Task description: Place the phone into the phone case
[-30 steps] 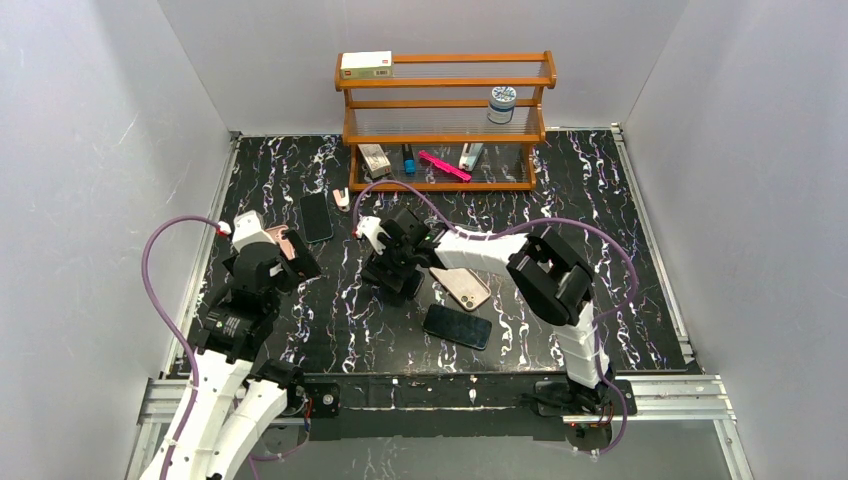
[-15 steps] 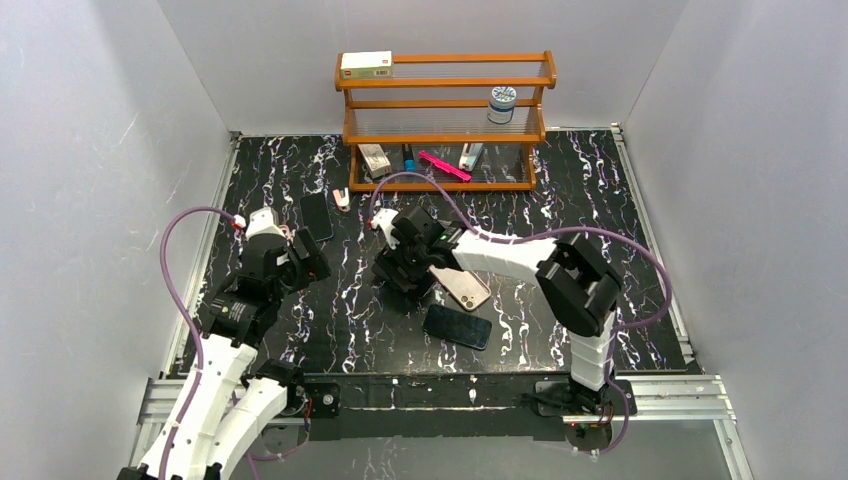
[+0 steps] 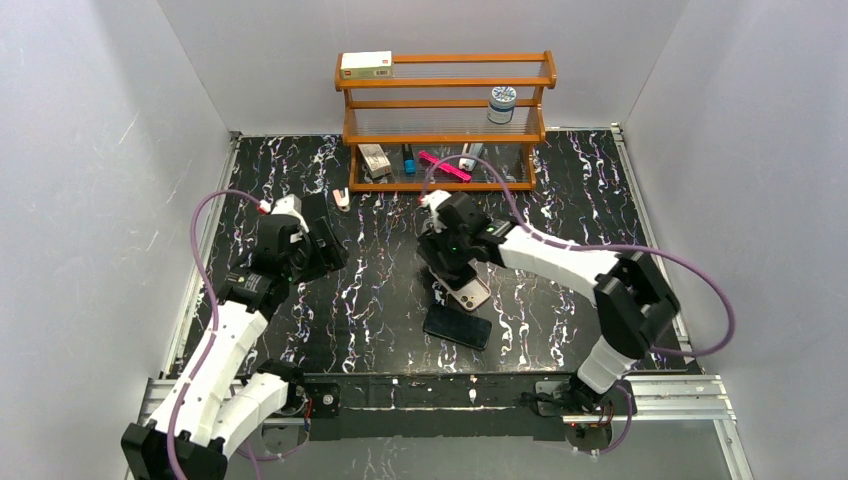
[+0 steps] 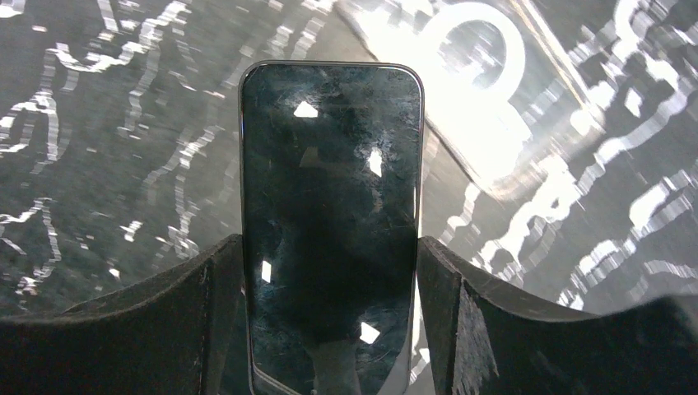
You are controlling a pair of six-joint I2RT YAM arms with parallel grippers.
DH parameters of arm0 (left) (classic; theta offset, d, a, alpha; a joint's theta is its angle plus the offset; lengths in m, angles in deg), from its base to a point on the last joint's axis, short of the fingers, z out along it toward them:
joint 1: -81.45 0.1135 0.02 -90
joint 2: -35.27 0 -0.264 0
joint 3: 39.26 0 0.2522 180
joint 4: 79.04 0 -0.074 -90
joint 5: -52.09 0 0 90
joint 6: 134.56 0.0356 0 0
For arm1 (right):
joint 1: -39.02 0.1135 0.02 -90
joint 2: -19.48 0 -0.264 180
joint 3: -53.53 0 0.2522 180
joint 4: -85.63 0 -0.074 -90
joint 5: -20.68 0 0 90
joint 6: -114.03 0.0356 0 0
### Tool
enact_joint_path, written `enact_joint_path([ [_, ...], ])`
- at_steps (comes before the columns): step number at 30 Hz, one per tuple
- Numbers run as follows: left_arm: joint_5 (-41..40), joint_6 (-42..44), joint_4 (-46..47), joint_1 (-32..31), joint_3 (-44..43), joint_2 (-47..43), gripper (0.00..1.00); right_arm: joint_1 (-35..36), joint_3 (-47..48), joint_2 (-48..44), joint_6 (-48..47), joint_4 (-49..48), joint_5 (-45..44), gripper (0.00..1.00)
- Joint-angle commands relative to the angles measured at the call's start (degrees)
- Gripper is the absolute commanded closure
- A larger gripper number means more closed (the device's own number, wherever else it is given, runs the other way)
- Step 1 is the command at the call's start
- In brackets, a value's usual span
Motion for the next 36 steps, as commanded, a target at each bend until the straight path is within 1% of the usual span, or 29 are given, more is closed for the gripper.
enact_joint_path([
  [1,9.4,-3.6,9.6,0.0,1.3,5.0,0.35,-2.4,-3.6,-9.7,4.1,3.6,-5.8,0.68],
  [5,9.7,-6.5,16.3,-1.9,3.1,11.6,0.4,-3.4,-6.2,-14.5,5.8,7.2,-7.5,0.68],
  [9,6.7,-8.0,23.9,-8.1,3.0,18.9,0.43,-3.5,-8.1,-18.4,7.1,8.0,-7.5,0.68],
  [12,5.2,-7.9,29.9,-11.7,1.3,25.3,0.44,-3.5,-9.0,-19.8,7.6,7.8,-6.9,0.69],
  [15,2.6,-7.4,34.3,-14.0,-0.9,31.3,0.49,-3.5,-10.2,-21.6,7.8,7.1,-6.7,0.69],
  [18,-0.1,-6.1,39.5,-15.8,-1.2,35.1,0.51,-3.5,-11.0,-22.6,8.0,6.8,-6.1,0.69],
  [21,0.6,-4.8,44.3,-16.7,-1.0,38.6,0.51,-3.5,-11.5,-23.6,8.0,7.2,-6.6,0.69],
  [30,3.6,1.5,50.1,-19.6,-2.2,45.7,0.52,-3.6,-12.7,-26.1,7.3,6.4,-6.5,0.68],
  [36,2.0,4.8,53.3,-21.1,-1.5,48.1,0.54,-3.6,-13.7,-27.1,7.7,5.3,-4.4,0.69],
])
